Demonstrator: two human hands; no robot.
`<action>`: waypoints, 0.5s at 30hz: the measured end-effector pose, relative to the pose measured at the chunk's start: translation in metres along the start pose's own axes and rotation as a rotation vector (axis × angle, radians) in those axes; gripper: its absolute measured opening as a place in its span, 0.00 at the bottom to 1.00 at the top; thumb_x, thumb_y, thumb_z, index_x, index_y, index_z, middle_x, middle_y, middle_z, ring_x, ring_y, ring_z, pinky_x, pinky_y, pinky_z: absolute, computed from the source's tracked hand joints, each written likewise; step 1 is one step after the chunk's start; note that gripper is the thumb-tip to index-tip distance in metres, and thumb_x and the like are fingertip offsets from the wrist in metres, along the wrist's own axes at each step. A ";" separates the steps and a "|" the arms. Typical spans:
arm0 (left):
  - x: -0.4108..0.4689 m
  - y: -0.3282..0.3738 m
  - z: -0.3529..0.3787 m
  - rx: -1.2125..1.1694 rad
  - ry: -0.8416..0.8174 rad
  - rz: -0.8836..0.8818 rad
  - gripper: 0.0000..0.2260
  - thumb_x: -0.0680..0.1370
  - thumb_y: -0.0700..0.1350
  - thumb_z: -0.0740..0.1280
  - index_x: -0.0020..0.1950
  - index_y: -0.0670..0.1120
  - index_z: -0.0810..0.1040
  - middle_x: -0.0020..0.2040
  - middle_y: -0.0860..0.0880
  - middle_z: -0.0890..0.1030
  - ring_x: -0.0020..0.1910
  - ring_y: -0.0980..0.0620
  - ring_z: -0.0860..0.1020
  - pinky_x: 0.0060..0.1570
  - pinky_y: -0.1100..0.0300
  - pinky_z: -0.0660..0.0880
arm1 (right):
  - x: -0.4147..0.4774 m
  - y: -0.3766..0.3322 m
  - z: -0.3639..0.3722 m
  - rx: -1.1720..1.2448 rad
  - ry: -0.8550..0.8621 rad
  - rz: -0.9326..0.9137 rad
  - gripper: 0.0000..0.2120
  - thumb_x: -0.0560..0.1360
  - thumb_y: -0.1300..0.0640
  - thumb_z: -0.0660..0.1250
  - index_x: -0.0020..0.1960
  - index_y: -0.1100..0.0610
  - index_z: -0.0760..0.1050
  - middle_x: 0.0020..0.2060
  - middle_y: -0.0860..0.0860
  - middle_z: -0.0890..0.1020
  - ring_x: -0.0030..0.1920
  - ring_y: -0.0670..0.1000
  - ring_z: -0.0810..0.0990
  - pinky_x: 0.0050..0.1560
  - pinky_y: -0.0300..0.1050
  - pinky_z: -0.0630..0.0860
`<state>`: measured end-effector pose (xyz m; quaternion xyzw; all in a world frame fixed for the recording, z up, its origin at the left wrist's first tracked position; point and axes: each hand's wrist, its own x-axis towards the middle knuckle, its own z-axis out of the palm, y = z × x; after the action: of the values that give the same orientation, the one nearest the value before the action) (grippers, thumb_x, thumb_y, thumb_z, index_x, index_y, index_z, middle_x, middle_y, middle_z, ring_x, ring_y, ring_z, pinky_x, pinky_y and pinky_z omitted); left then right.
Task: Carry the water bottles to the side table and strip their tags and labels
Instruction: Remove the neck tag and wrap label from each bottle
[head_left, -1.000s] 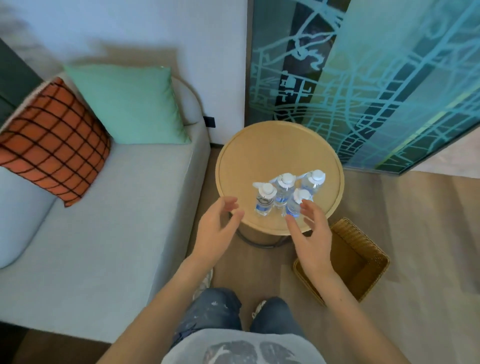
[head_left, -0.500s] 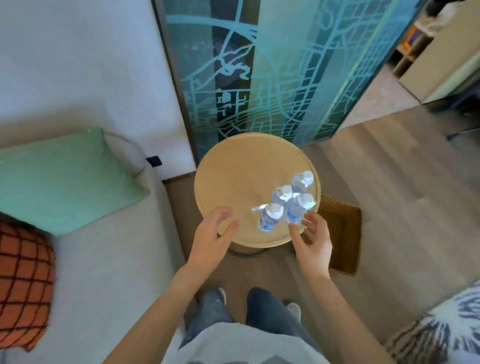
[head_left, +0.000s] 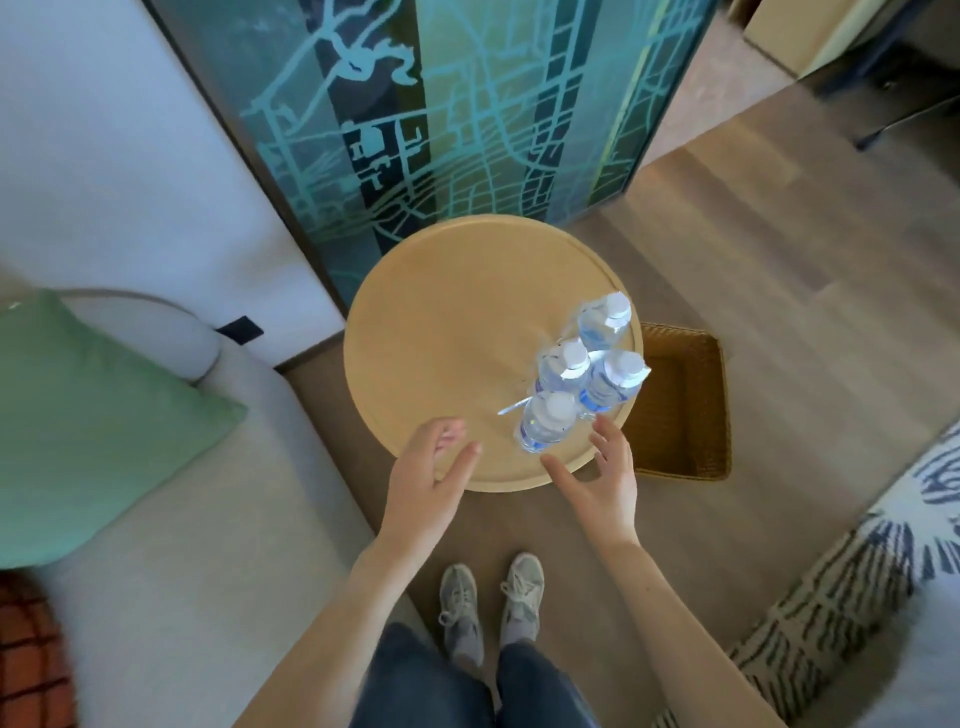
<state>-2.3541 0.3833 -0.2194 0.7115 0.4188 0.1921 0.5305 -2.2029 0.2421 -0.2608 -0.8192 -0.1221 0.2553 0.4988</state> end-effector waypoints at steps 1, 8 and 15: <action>0.007 -0.011 0.004 0.020 -0.011 0.006 0.08 0.79 0.47 0.70 0.58 0.51 0.78 0.55 0.56 0.81 0.58 0.61 0.79 0.61 0.66 0.73 | 0.009 0.009 0.008 -0.015 -0.007 0.002 0.40 0.68 0.53 0.82 0.74 0.46 0.65 0.68 0.43 0.72 0.68 0.43 0.71 0.67 0.42 0.67; 0.029 -0.058 0.021 0.304 -0.145 0.067 0.16 0.80 0.51 0.67 0.65 0.47 0.76 0.61 0.52 0.79 0.62 0.56 0.76 0.61 0.65 0.70 | 0.044 0.041 0.053 0.009 0.033 -0.003 0.35 0.68 0.54 0.81 0.70 0.48 0.68 0.65 0.47 0.76 0.65 0.48 0.75 0.67 0.47 0.72; 0.034 -0.057 0.022 0.738 -0.246 0.301 0.16 0.79 0.49 0.68 0.63 0.40 0.77 0.57 0.44 0.81 0.56 0.42 0.78 0.53 0.51 0.76 | 0.052 0.042 0.063 0.031 0.083 -0.011 0.36 0.69 0.53 0.81 0.72 0.50 0.69 0.64 0.46 0.79 0.66 0.46 0.75 0.67 0.43 0.72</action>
<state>-2.3417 0.4023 -0.2857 0.9248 0.2844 0.0184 0.2520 -2.1952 0.2931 -0.3368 -0.8205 -0.1019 0.2202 0.5176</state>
